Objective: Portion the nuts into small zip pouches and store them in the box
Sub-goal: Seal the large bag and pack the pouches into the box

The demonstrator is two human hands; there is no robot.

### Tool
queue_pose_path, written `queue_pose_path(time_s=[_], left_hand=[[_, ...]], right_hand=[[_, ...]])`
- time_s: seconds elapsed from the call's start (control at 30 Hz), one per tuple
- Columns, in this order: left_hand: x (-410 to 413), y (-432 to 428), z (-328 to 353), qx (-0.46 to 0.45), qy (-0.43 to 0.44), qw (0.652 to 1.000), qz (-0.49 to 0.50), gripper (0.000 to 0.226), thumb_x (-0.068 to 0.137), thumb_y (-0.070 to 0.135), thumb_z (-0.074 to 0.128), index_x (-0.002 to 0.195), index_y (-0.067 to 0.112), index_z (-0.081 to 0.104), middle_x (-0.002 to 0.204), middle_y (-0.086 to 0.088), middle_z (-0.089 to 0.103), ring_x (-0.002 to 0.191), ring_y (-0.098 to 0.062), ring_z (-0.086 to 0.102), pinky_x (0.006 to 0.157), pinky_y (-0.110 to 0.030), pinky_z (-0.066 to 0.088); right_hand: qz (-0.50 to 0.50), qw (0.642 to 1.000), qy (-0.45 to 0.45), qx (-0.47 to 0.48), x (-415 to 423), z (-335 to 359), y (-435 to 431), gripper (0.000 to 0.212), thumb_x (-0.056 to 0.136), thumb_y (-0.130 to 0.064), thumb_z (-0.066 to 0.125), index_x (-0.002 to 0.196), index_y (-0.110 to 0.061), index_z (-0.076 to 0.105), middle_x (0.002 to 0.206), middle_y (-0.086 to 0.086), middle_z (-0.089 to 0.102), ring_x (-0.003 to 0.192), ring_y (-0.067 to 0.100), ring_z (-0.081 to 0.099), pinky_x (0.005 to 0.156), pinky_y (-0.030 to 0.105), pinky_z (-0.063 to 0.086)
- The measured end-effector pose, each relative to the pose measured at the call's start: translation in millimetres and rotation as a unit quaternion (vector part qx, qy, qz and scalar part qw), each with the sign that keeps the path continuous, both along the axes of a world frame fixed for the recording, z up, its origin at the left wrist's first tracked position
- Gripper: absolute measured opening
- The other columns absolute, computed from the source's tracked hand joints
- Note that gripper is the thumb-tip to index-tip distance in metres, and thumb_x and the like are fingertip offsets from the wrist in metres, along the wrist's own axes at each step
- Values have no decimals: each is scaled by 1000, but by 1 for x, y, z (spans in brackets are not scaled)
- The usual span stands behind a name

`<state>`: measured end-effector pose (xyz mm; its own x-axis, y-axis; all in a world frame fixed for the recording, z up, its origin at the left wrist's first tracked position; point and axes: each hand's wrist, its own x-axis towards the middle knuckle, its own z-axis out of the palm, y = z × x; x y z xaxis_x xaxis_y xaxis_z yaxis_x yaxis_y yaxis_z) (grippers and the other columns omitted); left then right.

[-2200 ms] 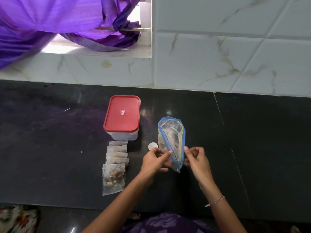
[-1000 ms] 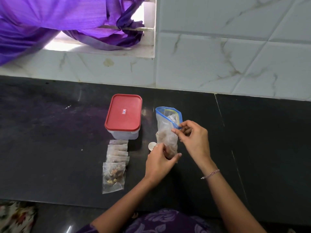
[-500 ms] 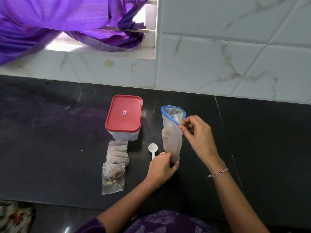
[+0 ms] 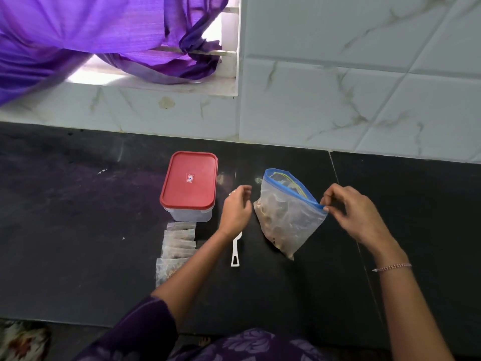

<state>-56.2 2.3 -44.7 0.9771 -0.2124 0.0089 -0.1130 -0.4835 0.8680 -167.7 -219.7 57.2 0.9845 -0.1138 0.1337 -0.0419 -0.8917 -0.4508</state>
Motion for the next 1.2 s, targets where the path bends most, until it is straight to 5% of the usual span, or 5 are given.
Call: queue_pose_path(time_s=[0.2,0.43,0.57,0.77,1.2], left_hand=[[29,-23,9,-101,89,988,-80,58,93,-3,49,147,14,36,144,-6,49,131,-18,48,109,-34,40],[31,-19,11,-160,58,985,-40,34,83,-1,69,114,11,63,94,-5,68,81,-12,65,79,-28,55],[15,-12,11,-174,13,985,-3,30,75,8,80,97,20,63,82,2,65,72,-8,59,66,-20,53],[-6,-11,21,-157,-84,984,-13,25,74,8,79,90,15,61,77,1,63,61,-5,53,59,-20,48],[-5,39,-13,-99,-84,989,-66,34,84,17,74,117,18,64,107,7,66,96,-7,63,78,-22,54]], right_hand=[[10,999,-8,-39,8,-2,-5,33,82,-2,65,77,-31,49,94,-10,58,86,6,58,74,28,52],[-47,998,-4,-36,22,-8,-24,31,84,-6,64,83,-33,49,93,-5,61,84,10,55,66,24,40],[-27,999,-33,-5,36,-1,-4,24,86,-3,60,102,-21,64,116,-1,53,113,17,44,92,30,42],[-66,995,52,-54,70,3,91,53,84,-69,44,99,-23,66,108,-5,53,107,15,46,74,29,37],[-89,987,42,127,79,-2,84,16,85,-35,69,87,-20,72,79,-6,68,76,8,60,65,23,46]])
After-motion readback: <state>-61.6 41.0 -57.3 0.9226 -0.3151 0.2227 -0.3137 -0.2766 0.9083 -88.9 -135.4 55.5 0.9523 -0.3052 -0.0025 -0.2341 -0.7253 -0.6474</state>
